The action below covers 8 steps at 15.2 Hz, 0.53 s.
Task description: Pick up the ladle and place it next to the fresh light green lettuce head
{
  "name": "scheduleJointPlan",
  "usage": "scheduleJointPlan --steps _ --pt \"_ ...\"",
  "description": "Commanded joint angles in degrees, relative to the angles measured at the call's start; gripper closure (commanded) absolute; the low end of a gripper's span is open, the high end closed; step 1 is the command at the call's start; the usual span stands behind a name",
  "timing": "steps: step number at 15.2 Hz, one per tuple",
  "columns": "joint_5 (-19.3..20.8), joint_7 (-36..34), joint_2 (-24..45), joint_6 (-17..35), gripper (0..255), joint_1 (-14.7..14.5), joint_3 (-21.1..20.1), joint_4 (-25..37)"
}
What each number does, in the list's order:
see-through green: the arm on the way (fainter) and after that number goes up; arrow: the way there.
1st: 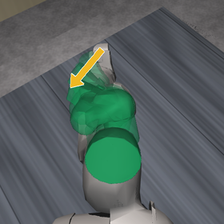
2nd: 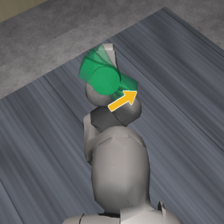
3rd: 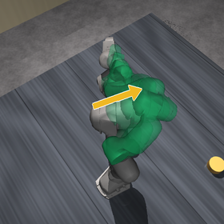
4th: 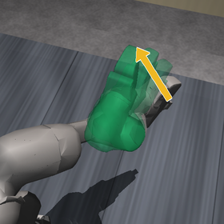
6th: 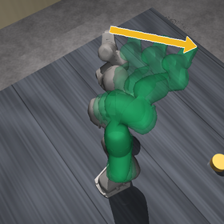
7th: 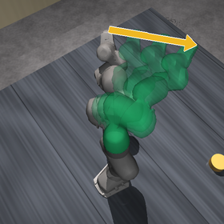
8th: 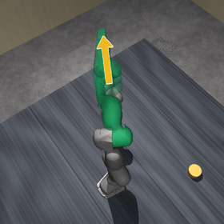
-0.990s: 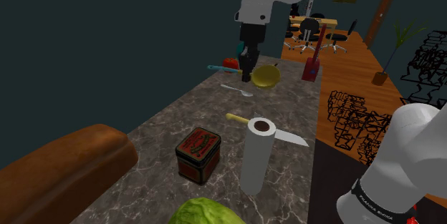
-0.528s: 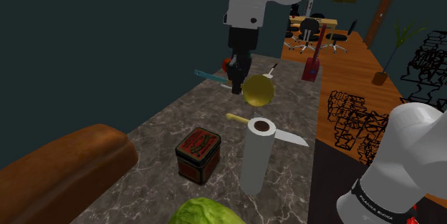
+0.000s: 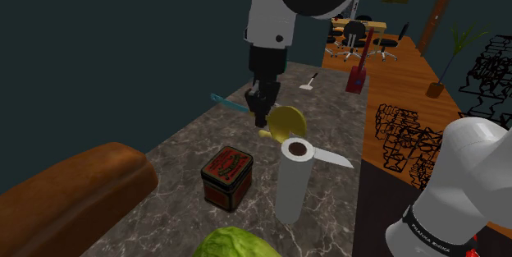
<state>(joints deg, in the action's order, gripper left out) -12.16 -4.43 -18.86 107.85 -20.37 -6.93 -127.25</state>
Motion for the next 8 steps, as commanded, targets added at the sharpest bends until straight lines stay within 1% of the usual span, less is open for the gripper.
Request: scheduleJointPlan --steps 1,8 --pt "-0.1 0.1 0.2 1.6 255 -0.1 -0.1 -1.4" --pt "-0.6 1.0 1.5 7.1 255 -0.2 -0.4 -5.6"
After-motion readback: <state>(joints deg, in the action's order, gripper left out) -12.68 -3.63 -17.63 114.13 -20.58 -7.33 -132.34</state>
